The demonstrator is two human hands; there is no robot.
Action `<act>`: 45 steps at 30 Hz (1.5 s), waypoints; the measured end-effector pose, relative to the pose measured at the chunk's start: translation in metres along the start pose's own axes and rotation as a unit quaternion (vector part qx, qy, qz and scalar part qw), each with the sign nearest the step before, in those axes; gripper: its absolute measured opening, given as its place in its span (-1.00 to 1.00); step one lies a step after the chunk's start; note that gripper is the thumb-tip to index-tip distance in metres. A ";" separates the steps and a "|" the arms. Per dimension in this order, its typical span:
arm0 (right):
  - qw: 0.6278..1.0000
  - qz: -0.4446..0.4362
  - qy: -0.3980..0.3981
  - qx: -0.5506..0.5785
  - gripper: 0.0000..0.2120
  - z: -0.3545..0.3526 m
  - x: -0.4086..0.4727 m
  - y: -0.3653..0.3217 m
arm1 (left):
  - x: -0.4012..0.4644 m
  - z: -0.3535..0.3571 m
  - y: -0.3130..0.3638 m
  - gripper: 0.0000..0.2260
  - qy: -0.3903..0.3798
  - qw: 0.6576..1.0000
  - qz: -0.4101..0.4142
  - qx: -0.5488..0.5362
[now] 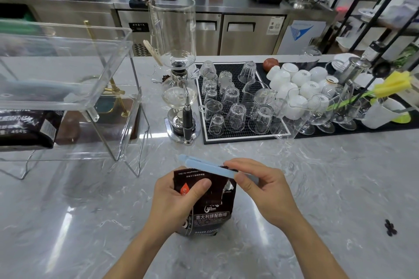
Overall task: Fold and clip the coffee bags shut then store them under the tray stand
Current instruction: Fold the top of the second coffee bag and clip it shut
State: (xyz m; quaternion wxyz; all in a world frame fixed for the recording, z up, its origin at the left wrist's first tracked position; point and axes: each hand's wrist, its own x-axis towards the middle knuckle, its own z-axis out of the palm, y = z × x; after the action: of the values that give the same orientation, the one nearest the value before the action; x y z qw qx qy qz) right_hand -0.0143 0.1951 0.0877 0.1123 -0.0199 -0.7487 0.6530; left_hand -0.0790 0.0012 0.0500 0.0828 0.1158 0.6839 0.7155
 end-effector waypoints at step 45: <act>0.997 0.035 -0.024 0.059 -0.64 0.029 0.011 -0.008 | -0.003 -0.003 0.005 -0.81 -0.047 0.999 -0.007 0.017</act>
State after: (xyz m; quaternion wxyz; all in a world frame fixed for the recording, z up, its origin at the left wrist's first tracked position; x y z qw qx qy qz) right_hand -0.0296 0.1674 0.0932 0.0721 -0.0239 -0.7104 0.6997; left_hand -0.0766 -0.0024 0.0549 0.1182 0.1458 0.6920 0.6970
